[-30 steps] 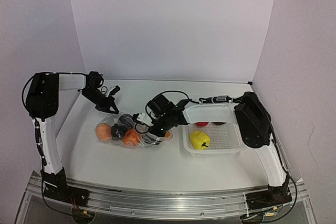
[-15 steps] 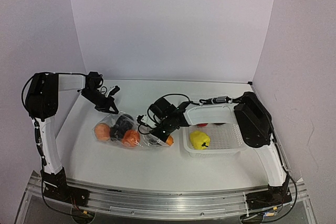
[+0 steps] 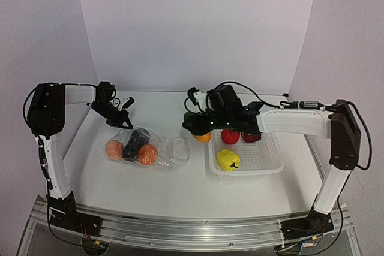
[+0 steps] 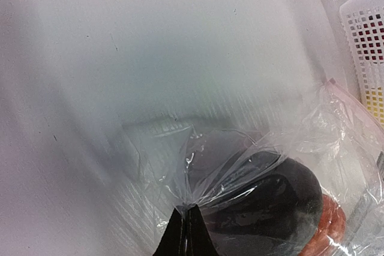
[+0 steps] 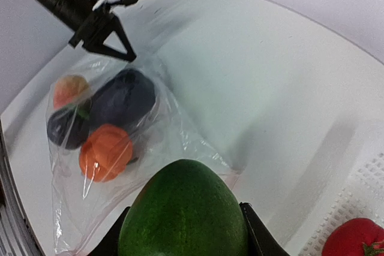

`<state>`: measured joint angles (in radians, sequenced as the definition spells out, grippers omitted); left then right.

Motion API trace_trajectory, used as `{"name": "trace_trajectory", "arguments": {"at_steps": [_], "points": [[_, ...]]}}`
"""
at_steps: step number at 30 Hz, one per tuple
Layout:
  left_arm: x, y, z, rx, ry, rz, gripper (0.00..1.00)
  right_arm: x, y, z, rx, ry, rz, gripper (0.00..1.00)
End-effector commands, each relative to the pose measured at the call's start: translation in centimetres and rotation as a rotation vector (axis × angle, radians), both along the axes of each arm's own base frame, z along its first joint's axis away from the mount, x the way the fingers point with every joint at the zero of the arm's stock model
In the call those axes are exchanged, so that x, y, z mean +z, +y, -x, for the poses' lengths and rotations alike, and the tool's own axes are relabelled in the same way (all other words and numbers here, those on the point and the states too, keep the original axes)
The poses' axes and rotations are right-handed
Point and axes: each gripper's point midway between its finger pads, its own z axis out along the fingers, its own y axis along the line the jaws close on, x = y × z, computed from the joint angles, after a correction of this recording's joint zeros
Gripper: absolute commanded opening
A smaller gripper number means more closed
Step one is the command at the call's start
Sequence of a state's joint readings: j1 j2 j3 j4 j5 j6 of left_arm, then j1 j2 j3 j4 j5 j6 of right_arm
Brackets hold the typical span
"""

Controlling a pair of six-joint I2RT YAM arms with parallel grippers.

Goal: Open the zip-top bag and remove the fake food

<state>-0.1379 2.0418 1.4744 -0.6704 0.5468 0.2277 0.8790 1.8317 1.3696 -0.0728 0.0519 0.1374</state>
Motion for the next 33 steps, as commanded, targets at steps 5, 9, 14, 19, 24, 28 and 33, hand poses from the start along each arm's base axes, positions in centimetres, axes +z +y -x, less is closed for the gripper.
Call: {"name": "trace_trajectory", "arguments": {"at_steps": [5,9,14,19,24,28,33], "points": [[2.5,0.0,0.0,0.052,-0.025,0.041,0.00,3.5,-14.8,-2.7,-0.633,-0.113,0.265,0.19],[2.8,-0.3,0.3,0.064,-0.003,0.066,0.00,1.2,-21.2,0.2,-0.757,-0.025,0.525,0.27],[2.9,-0.4,0.2,0.068,-0.002,0.074,0.00,-1.6,-24.3,2.4,-0.823,0.116,0.532,0.63],[2.8,-0.4,0.3,0.072,0.004,0.074,0.00,-1.4,-22.9,1.7,-0.748,0.149,0.533,0.90],[2.3,-0.5,1.1,0.090,0.035,0.088,0.00,0.3,-19.7,0.3,-0.585,0.112,0.554,0.90],[2.1,-0.4,1.4,0.097,0.046,0.090,0.00,0.4,-10.1,1.4,-0.167,0.073,0.413,0.71],[2.6,-0.4,1.3,0.097,0.036,0.090,0.00,-1.8,-0.2,4.2,0.212,0.064,0.179,0.47]]}}
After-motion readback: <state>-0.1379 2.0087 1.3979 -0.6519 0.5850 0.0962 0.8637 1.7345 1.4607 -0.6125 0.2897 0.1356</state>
